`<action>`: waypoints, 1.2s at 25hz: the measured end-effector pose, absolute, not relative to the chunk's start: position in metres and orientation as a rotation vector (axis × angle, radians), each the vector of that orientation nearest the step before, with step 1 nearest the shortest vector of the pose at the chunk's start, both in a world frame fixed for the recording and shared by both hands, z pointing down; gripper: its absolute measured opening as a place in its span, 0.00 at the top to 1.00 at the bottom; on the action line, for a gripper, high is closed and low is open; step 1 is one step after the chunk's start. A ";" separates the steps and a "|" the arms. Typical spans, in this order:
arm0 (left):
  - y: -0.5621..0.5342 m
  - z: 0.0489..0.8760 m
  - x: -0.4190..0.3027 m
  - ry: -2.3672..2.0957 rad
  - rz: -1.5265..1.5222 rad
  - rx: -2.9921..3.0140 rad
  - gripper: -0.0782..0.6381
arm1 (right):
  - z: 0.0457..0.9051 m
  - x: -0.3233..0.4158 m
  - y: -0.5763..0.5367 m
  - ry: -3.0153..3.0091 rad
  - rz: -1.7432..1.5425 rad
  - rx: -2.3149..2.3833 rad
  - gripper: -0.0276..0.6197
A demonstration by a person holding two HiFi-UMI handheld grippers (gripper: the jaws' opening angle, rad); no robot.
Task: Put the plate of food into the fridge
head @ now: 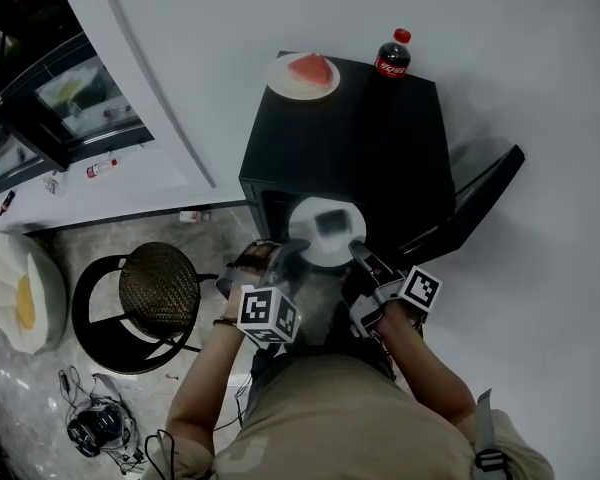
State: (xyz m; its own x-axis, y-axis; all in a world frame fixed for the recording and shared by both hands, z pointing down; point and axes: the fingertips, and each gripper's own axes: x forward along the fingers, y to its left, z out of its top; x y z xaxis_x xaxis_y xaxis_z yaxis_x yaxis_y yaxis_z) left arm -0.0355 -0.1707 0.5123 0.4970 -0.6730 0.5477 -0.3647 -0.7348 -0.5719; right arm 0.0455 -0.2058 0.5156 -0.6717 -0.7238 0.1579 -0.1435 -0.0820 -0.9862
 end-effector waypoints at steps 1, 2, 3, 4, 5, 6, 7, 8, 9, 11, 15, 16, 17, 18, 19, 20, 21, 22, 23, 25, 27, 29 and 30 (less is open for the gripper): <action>-0.172 0.514 -0.035 0.863 -1.112 -2.366 0.73 | 0.517 0.046 -0.207 1.769 -1.802 -0.942 0.90; -0.174 0.516 -0.035 0.865 -1.115 -2.369 0.73 | 0.519 0.047 -0.209 1.769 -1.801 -0.947 0.90; -0.175 0.519 -0.034 0.869 -1.118 -2.372 0.73 | 0.521 0.047 -0.210 1.767 -1.799 -0.952 0.90; -0.177 0.521 -0.034 0.875 -1.122 -2.374 0.73 | 0.523 0.047 -0.212 1.762 -1.798 -0.956 0.90; -0.178 0.523 -0.034 0.880 -1.127 -2.375 0.73 | 0.525 0.048 -0.213 1.757 -1.797 -0.958 0.90; -0.180 0.525 -0.034 0.884 -1.131 -2.377 0.73 | 0.526 0.048 -0.215 1.751 -1.794 -0.960 0.90; -0.182 0.526 -0.033 0.887 -1.135 -2.378 0.73 | 0.527 0.049 -0.216 1.748 -1.790 -0.962 0.90; -0.183 0.527 -0.033 0.888 -1.136 -2.378 0.73 | 0.528 0.049 -0.217 1.743 -1.787 -0.965 0.90; -0.185 0.528 -0.032 0.889 -1.138 -2.377 0.73 | 0.529 0.050 -0.218 1.739 -1.784 -0.967 0.90; -0.188 0.531 -0.031 0.890 -1.149 -2.369 0.73 | 0.532 0.052 -0.220 1.736 -1.780 -0.977 0.90; -0.193 0.540 -0.029 0.902 -1.188 -2.361 0.73 | 0.539 0.055 -0.224 1.744 -1.778 -1.010 0.90; -0.194 0.542 -0.029 0.903 -1.196 -2.363 0.73 | 0.541 0.055 -0.225 1.746 -1.778 -1.018 0.90; -0.195 0.544 -0.028 0.905 -1.203 -2.367 0.73 | 0.542 0.056 -0.225 1.749 -1.778 -1.025 0.90; -0.195 0.546 -0.028 0.908 -1.207 -2.370 0.73 | 0.544 0.056 -0.226 1.750 -1.779 -1.031 0.90; -0.197 0.547 -0.027 0.912 -1.209 -2.373 0.73 | 0.545 0.057 -0.226 1.749 -1.780 -1.036 0.90; -0.198 0.547 -0.027 0.918 -1.208 -2.374 0.73 | 0.546 0.058 -0.227 1.749 -1.779 -1.042 0.90; -0.200 0.547 -0.026 0.924 -1.207 -2.374 0.73 | 0.547 0.059 -0.228 1.749 -1.776 -1.050 0.90; -0.202 0.548 -0.026 0.930 -1.206 -2.375 0.73 | 0.548 0.060 -0.229 1.751 -1.772 -1.057 0.90; -0.203 0.548 -0.025 0.934 -1.205 -2.377 0.73 | 0.548 0.060 -0.230 1.754 -1.768 -1.060 0.90; -0.206 0.548 -0.025 0.943 -1.202 -2.381 0.73 | 0.547 0.060 -0.234 1.765 -1.760 -1.048 0.90; -0.209 0.547 -0.025 0.955 -1.191 -2.382 0.73 | 0.546 0.060 -0.236 1.779 -1.753 -1.032 0.90; -0.213 0.547 -0.024 0.958 -1.192 -2.373 0.73 | 0.546 0.061 -0.236 1.805 -1.748 -1.033 0.90; -0.215 0.548 -0.024 0.956 -1.198 -2.367 0.73 | 0.546 0.061 -0.234 1.821 -1.748 -1.036 0.90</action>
State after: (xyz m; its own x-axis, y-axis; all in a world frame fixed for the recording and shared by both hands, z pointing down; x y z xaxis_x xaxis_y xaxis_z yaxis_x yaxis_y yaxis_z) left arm -0.0237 -0.2149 0.5479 0.4244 -0.6890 0.5875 -0.4205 -0.7246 -0.5461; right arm 0.0609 -0.2345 0.5464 -0.6397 -0.7428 0.1979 -0.2281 -0.0624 -0.9716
